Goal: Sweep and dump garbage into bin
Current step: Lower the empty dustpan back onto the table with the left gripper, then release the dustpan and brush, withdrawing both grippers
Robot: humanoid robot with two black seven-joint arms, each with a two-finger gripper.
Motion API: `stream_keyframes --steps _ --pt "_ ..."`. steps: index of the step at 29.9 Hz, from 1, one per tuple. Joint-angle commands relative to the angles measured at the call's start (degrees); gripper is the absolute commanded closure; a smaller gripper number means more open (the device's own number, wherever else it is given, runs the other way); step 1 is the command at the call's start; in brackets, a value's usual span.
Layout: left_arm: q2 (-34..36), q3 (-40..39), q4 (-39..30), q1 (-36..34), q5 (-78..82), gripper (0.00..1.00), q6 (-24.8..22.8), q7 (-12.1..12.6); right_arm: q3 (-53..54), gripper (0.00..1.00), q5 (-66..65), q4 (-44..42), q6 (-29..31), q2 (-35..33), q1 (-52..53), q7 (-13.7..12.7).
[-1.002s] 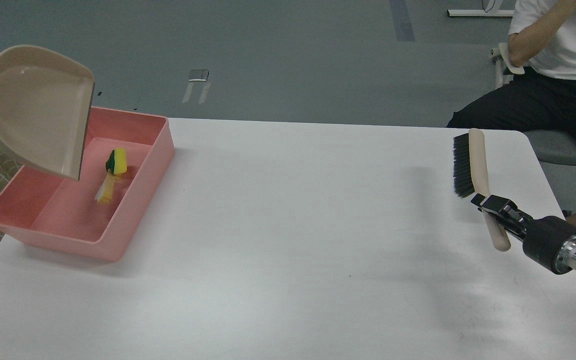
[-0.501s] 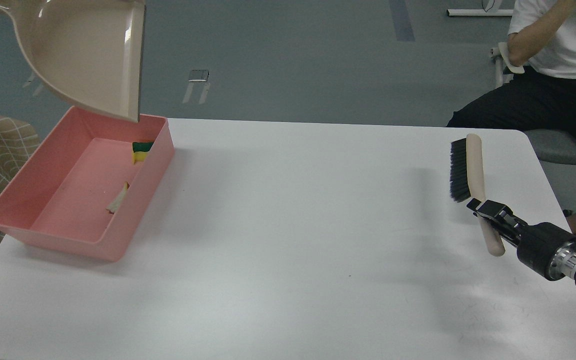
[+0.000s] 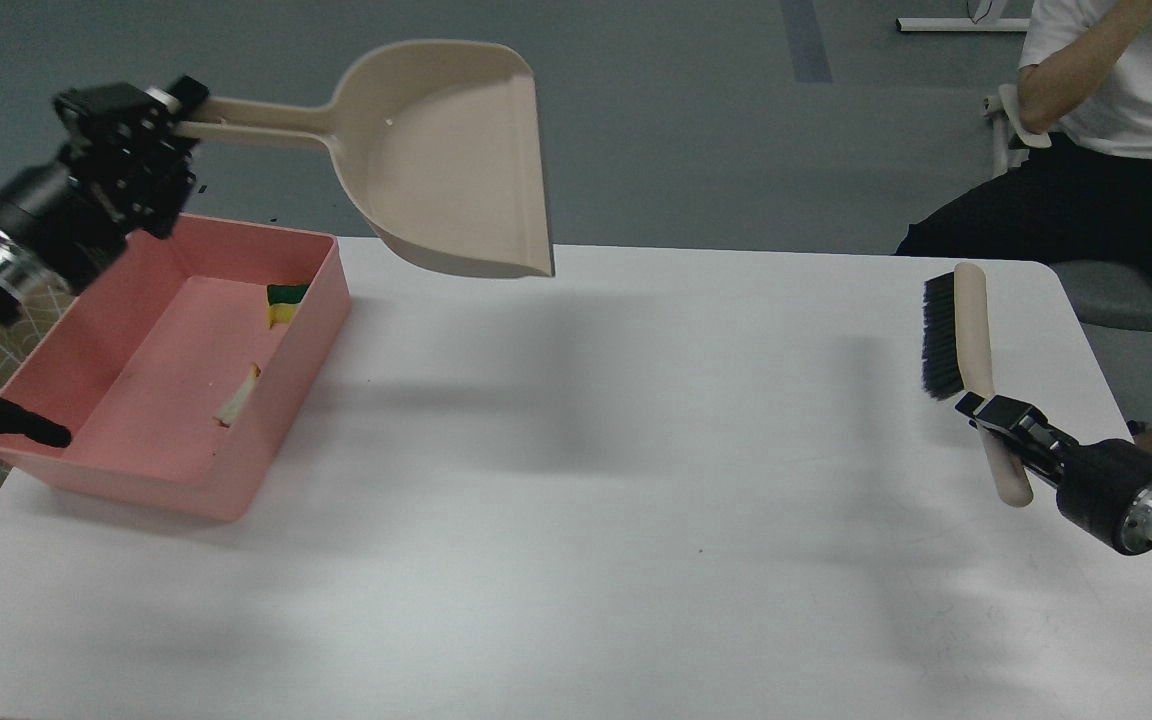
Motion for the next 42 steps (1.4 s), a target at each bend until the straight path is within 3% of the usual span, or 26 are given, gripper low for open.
stream_keyframes --steps 1,5,11,18,21,22,24,28,29,30,31,42 --pt "-7.1 6.0 0.5 -1.5 3.7 0.95 3.5 -0.1 0.1 0.99 -0.1 -0.5 0.1 -0.3 -0.1 0.0" --pt "-13.8 10.7 3.3 -1.8 4.3 0.95 7.3 0.4 -0.8 0.99 0.0 0.1 0.5 -2.5 -0.3 0.0" --pt "-17.2 17.2 7.7 -2.1 4.3 0.94 12.9 -0.1 -6.2 0.99 -0.9 2.0 0.9 -9.5 -1.2 0.0" --pt "-19.6 20.8 7.7 -1.9 4.2 0.92 16.9 -0.3 -8.0 0.99 -5.8 2.1 1.0 -10.7 -1.1 0.0" --pt "-19.8 20.8 7.6 -2.0 3.8 0.80 17.0 -0.1 -8.1 0.98 -5.7 1.9 1.0 -10.8 -0.3 0.0" --pt "-19.8 20.8 7.6 -2.0 3.8 0.65 17.2 0.0 -8.4 0.98 -5.7 1.8 1.1 -10.8 0.2 -0.1" --pt "-19.8 20.8 7.6 -2.0 3.8 0.49 17.5 0.1 -9.5 0.98 -5.7 1.8 1.3 -10.8 0.3 0.0" --pt "-19.2 20.8 7.5 -1.4 3.5 0.31 17.8 0.1 -10.8 0.88 -6.1 1.6 1.3 -10.8 0.4 -0.1" --pt "-19.1 20.8 7.5 -1.3 3.4 0.25 17.8 -0.1 -10.8 0.86 -6.1 1.6 1.3 -10.8 0.4 -0.1" --pt "-18.7 20.1 7.4 -1.1 3.4 0.10 17.7 -0.2 -10.8 0.84 -6.1 1.4 1.3 -10.7 0.4 -0.1" --pt "-18.7 19.8 6.9 -1.1 3.3 0.04 17.7 -0.2 -10.8 0.83 -6.0 1.3 1.3 -10.7 0.4 -0.1" --pt "-16.3 19.6 6.5 -1.7 3.0 0.03 17.7 -0.3 -10.8 0.60 -6.0 1.3 1.2 -10.7 0.4 -0.1"
